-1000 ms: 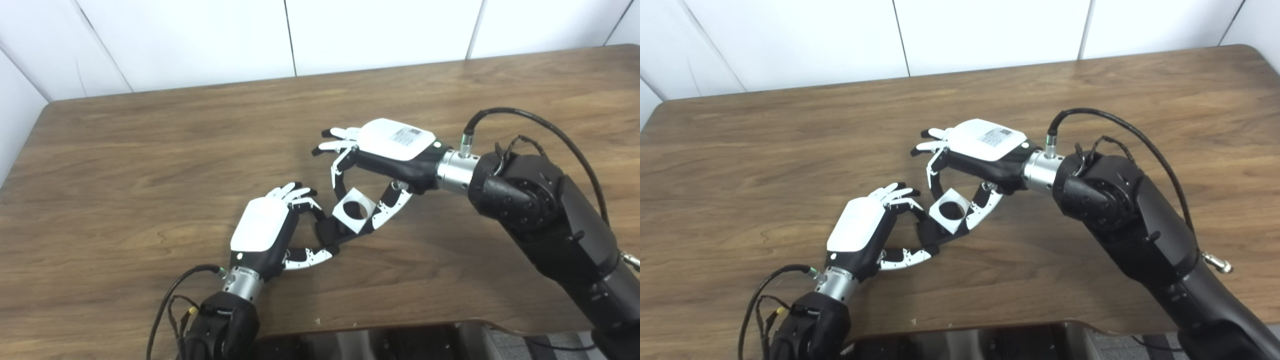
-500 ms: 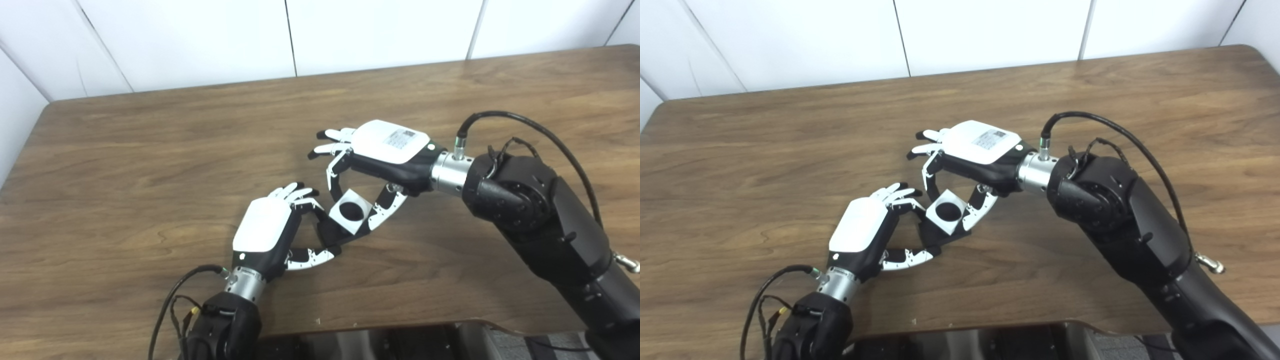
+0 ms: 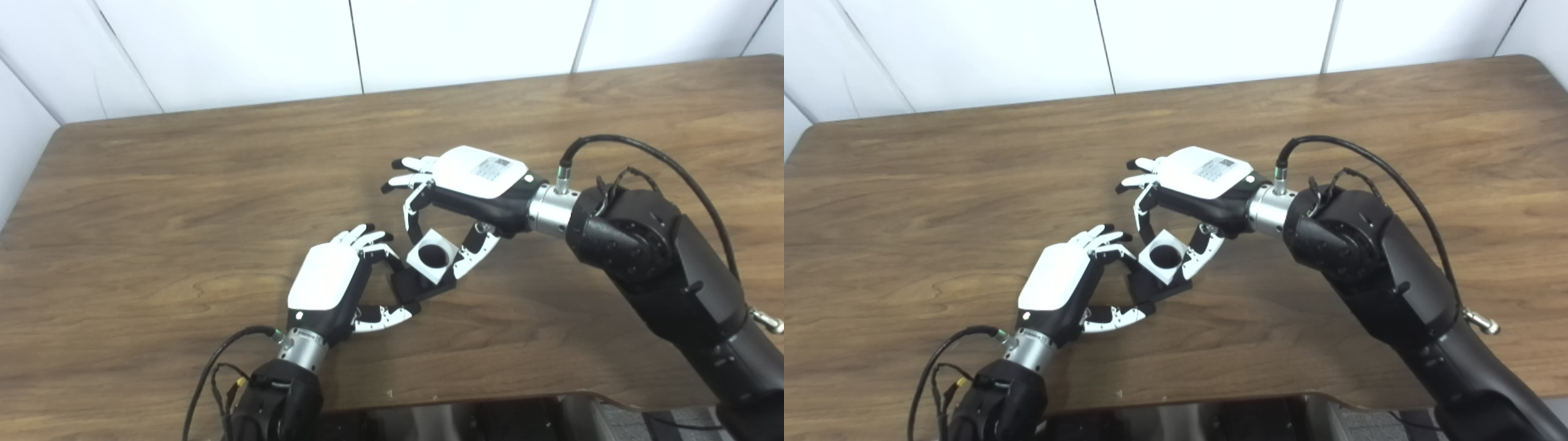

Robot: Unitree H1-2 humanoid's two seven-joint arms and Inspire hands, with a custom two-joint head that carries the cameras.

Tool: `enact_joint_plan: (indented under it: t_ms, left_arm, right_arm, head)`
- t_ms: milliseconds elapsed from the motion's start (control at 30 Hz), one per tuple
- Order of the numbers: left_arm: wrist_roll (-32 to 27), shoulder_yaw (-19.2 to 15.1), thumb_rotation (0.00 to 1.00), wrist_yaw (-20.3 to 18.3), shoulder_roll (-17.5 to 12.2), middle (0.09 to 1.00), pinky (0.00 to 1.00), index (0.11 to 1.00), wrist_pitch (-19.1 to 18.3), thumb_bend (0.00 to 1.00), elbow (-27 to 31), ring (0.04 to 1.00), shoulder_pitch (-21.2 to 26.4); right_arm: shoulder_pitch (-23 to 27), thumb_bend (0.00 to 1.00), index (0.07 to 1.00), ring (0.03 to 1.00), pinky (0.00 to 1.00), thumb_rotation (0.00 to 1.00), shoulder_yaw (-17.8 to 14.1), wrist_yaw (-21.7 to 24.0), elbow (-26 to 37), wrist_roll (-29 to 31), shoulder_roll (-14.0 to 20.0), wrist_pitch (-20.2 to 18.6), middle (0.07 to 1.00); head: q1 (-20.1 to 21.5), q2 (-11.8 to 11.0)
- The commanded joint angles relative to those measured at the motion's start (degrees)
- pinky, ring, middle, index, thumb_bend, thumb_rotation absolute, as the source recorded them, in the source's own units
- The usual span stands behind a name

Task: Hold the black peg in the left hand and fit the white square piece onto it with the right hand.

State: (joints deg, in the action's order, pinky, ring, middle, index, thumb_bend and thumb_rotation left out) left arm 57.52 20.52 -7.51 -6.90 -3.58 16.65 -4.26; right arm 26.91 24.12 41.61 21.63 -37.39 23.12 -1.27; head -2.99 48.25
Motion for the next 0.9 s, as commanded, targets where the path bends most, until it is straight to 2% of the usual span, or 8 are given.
enact_joint_plan:
  t_ms: [0,300,867]
  left_arm:
    - [-0.57,-0.24,0.39,1.72,0.27,0.844,0.91,0.548,0.74,0.55,1.56,0.925,0.73]
    - [-0.75,-0.13,0.39,1.25,0.36,0.847,0.92,0.553,0.27,0.55,1.65,0.928,0.84]
    - [-0.20,-0.09,0.39,1.35,0.51,0.839,0.91,0.547,0.34,0.55,2.01,0.921,1.08]
  right_arm:
    - [2.58,0.52,0.489,1.000,0.97,0.14,-1.24,-1.36,0.60,0.09,0.13,1.08,0.920]
    - [2.62,0.52,0.489,1.000,0.97,0.14,-2.27,-1.12,0.12,0.79,0.18,0.44,0.919]
    - [2.37,0.52,0.490,1.000,0.96,0.14,-1.84,-1.52,-0.79,-0.08,0.08,1.37,0.915]
  head:
    - [-0.06,0.04]
    - [-0.01,0.13]
    - [-0.29,0.59]
